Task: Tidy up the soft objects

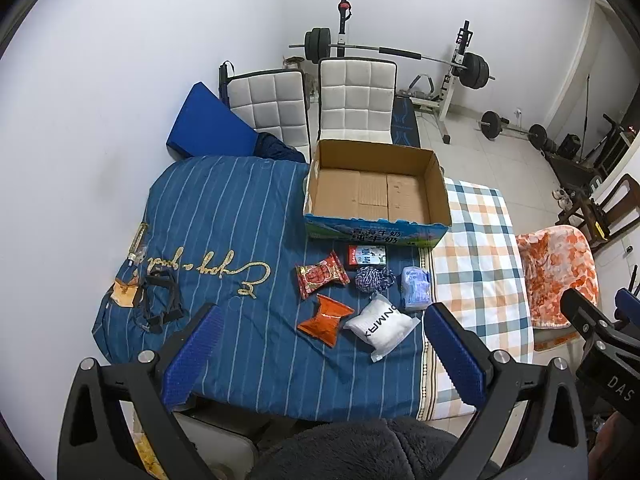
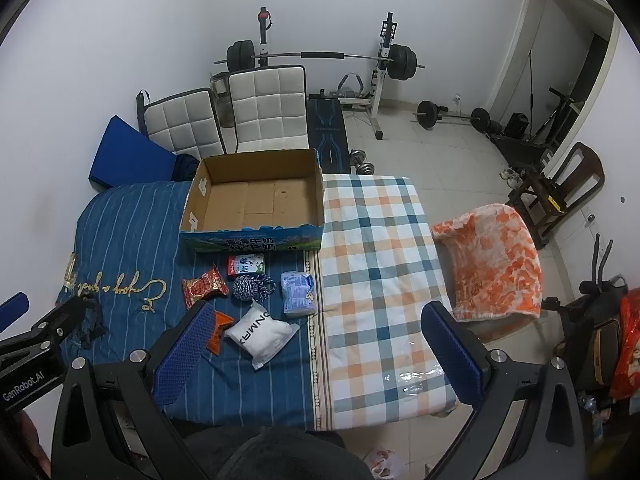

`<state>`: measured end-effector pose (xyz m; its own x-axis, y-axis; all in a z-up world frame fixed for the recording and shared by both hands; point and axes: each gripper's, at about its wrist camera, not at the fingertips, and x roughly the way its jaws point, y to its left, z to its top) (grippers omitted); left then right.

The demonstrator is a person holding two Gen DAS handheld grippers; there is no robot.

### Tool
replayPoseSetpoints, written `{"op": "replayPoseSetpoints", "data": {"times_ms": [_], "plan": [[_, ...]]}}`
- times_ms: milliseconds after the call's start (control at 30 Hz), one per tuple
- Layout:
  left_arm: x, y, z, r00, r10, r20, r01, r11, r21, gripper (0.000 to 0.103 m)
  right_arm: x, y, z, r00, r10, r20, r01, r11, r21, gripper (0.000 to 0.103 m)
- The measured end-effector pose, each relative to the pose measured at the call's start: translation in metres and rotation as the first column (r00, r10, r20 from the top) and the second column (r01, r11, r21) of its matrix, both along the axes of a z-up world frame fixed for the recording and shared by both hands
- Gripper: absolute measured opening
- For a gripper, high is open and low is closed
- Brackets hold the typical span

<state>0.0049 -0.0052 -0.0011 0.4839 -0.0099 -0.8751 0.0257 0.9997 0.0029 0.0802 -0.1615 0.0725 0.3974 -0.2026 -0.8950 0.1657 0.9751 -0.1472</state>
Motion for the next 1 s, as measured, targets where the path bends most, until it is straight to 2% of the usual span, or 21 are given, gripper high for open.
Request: {"op": "replayPoseSetpoints", "data": {"times_ms": [1000], "plan": [[-0.004,-0.003,0.005,1.000,-0.007,0.019,0.007,1.000,0.009,0.103,-0.002,-0.005,0.017,0.999,-0.008,0.039,0.008,1.000,-0.009,0.103]]}}
